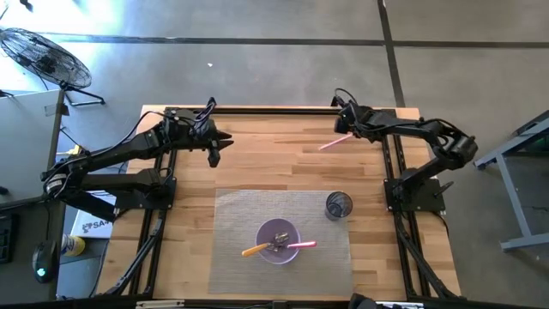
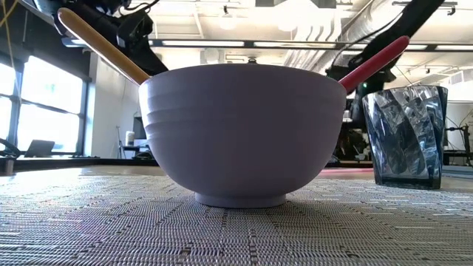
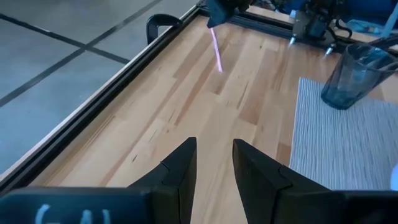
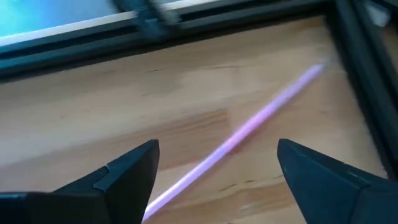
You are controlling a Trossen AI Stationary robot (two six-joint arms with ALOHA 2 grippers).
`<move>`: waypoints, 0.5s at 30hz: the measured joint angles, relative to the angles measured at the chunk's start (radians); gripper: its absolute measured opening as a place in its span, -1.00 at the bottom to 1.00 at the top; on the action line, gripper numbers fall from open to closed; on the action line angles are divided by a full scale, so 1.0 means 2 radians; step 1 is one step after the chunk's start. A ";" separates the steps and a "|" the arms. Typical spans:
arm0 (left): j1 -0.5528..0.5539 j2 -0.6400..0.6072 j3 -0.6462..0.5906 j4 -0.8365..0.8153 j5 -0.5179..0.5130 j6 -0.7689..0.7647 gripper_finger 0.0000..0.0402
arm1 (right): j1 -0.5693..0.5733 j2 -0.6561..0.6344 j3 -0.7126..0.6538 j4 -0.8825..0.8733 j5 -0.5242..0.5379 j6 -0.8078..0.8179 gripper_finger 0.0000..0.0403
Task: Pick & Place Utensil
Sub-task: Put the pink straw into the blue cup on the gray mat
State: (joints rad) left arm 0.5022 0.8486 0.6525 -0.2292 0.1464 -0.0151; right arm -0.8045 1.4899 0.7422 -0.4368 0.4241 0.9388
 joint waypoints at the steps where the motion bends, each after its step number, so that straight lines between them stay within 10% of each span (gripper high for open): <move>1: 0.000 0.000 0.000 -0.001 -0.002 0.003 -0.50 | -0.004 0.000 -0.006 0.004 0.004 0.006 0.56; 15: 0.000 0.000 0.000 0.022 -0.004 0.005 -0.50 | -0.006 0.042 -0.034 0.087 0.024 0.020 0.19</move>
State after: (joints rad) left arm 0.5026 0.8486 0.6525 -0.1842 0.1389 -0.0044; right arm -0.8164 1.5743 0.6733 -0.2630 0.4716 0.9781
